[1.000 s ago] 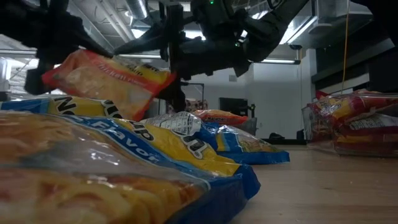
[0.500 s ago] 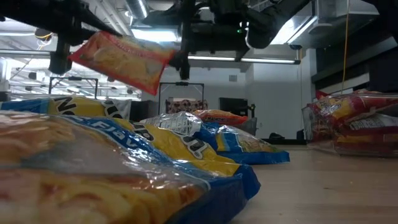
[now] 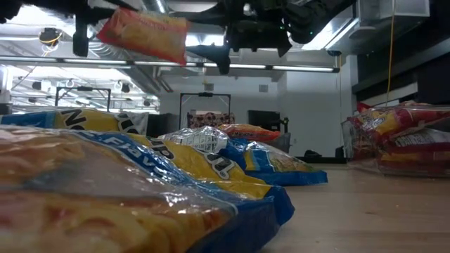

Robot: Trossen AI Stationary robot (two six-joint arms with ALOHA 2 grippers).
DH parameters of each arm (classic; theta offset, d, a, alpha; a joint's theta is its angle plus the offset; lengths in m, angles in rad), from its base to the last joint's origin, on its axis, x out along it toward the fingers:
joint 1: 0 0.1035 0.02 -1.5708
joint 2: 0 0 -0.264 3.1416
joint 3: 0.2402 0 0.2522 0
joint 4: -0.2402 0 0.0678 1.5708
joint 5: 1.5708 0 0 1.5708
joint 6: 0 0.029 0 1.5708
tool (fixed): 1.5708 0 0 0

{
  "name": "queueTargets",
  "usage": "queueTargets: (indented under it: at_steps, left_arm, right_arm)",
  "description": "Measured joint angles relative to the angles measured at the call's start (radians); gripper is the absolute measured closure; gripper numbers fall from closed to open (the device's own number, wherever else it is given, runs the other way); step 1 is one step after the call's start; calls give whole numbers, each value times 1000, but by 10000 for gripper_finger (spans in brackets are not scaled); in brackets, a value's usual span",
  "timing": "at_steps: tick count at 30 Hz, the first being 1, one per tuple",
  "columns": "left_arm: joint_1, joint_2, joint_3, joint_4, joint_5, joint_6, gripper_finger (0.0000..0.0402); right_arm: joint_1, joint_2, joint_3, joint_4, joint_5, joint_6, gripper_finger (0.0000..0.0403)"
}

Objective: Sort Maruchan noodles
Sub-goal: Put the orange noodle pack into the black bin

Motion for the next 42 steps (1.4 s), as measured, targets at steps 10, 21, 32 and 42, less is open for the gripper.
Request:
queueTargets:
  at_steps: [10,21,32,42]
  left_arm:
    - [40,-5,0,155,13,149,396]
    - [72,-5,0,157,45,148,396]
    - [106,-1,0,215,173,148,395]
    - [128,65,0,284,218,140,395]
  right_arm:
    - [55,10,0,78,127,-138,100]
    - [55,10,0,181,165,-157,100]
    - [55,35,1,272,147,-131,100]
    - [57,35,1,282,138,-130,100]
